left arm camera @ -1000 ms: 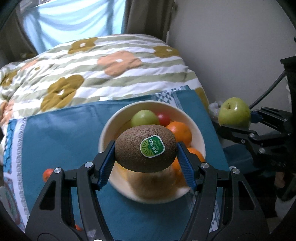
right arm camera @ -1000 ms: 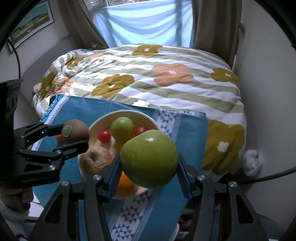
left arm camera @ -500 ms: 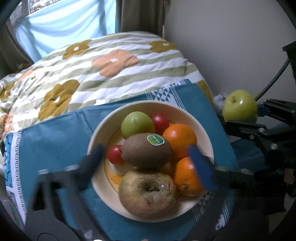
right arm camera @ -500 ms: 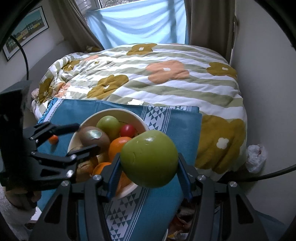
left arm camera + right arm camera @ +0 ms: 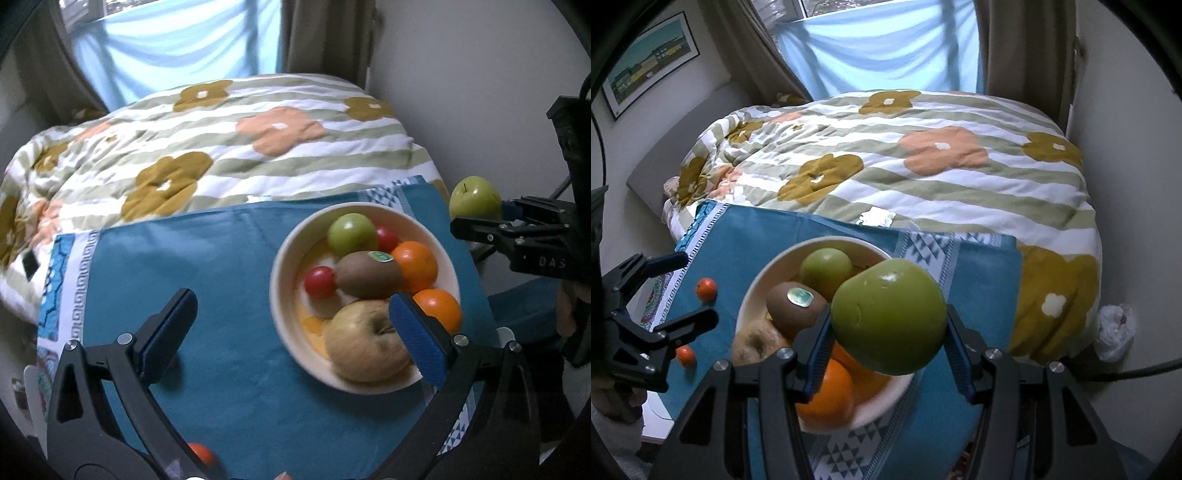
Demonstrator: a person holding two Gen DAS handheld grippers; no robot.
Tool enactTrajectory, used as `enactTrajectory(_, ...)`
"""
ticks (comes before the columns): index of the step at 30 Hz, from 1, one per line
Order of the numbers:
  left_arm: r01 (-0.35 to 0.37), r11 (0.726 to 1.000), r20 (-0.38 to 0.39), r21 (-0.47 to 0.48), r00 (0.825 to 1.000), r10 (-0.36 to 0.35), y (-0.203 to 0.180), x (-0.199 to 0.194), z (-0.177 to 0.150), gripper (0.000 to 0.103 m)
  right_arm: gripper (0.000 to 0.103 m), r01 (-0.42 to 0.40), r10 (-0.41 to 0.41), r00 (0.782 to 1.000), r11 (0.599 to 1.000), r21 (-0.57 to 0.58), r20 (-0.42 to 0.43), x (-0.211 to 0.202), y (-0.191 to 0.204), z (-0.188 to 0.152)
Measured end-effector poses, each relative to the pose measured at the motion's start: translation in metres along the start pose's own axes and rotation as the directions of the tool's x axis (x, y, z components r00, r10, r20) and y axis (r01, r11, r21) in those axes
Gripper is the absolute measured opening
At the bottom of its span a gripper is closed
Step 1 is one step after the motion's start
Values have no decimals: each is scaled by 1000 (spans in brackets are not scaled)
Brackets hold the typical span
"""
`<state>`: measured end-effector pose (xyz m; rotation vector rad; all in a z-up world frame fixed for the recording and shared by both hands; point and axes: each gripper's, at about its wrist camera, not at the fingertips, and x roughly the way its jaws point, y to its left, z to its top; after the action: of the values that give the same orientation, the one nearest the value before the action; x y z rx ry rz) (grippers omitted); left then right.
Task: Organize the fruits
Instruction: 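Release the kiwi into the bowl with the left tool while the right tool releases the green apple there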
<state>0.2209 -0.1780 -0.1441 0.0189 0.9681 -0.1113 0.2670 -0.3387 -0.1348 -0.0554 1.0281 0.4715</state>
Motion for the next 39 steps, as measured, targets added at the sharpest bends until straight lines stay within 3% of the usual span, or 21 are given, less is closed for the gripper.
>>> enactTrajectory(25, -57, 992, -9, -112, 998, 56, 34, -10, -23, 103, 53, -26, 24, 999, 998, -59, -40, 63, 0, 7)
enactTrajectory(26, -58, 992, -8, -115, 998, 58, 34, -11, -24, 103, 57, -27, 25, 999, 998, -63, -31, 62, 0, 7)
enactTrajectory(29, -60, 990, -5, -126, 998, 60, 36, -14, -26, 103, 85, -32, 32, 999, 997, -68, -1, 58, 0, 8)
enactTrajectory(39, -70, 987, 14, -147, 997, 72, 38, -29, -33, 103, 87, -20, 23, 999, 997, -80, 33, 43, 1, 4)
